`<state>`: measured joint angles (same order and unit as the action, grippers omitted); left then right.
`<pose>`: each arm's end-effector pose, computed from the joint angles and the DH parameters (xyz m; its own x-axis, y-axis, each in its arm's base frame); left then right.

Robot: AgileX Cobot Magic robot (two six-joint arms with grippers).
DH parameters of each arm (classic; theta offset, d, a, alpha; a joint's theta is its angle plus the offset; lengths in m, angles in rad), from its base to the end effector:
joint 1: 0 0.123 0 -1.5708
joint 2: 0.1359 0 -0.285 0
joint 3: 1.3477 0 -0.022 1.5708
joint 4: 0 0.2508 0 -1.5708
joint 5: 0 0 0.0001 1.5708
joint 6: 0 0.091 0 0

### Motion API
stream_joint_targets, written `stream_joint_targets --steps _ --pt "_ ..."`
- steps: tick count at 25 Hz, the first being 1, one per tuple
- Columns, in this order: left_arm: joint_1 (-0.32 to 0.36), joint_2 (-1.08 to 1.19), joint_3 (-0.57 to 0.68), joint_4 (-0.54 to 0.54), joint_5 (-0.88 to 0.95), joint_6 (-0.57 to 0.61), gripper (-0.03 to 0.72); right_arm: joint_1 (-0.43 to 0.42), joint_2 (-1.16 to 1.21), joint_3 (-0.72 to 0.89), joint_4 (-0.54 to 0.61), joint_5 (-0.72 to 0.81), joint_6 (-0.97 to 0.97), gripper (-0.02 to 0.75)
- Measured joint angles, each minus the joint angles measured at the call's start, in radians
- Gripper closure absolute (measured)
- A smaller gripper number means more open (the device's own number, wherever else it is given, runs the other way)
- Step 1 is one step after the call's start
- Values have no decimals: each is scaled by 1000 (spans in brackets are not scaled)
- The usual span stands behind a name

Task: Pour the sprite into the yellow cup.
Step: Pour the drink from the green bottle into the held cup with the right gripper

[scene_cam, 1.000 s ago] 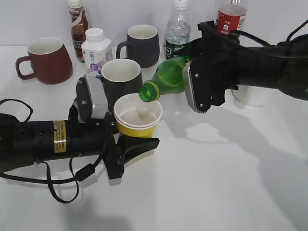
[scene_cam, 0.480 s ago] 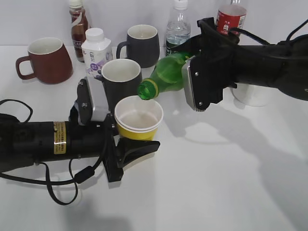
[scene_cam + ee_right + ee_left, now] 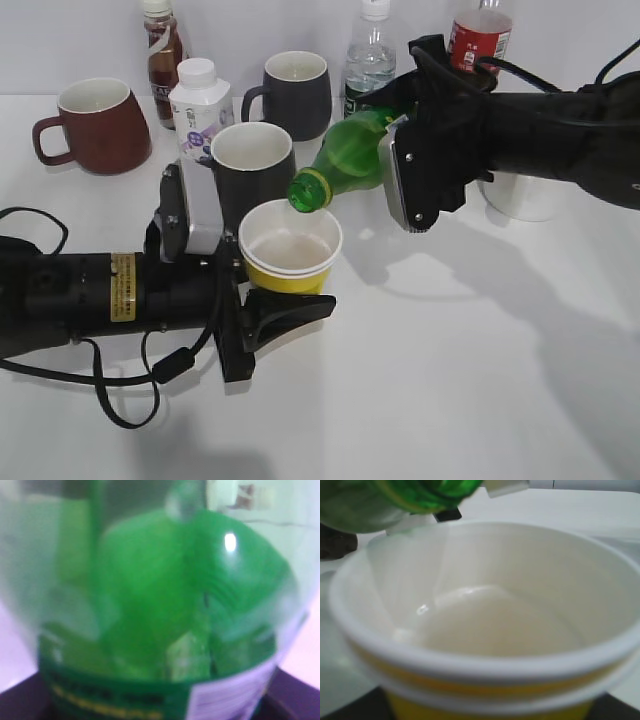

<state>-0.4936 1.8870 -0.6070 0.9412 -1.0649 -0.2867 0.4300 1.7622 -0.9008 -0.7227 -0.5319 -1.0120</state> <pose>0.2314 -0.1975 0.1306 -0.0393 0.2587 -0.9652 0.9690 0.2458 0.0264 0.3205 0.1805 0.2031 0.7044 -0.7090 -0.0320 -0.2560 -0.2117 -0.9432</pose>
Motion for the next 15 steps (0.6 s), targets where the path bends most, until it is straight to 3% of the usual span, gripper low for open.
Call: stream_joint_targets --steps 15 --pt "0 0 0 26 19 0 276 0 0 0 45 -18 -94 282"
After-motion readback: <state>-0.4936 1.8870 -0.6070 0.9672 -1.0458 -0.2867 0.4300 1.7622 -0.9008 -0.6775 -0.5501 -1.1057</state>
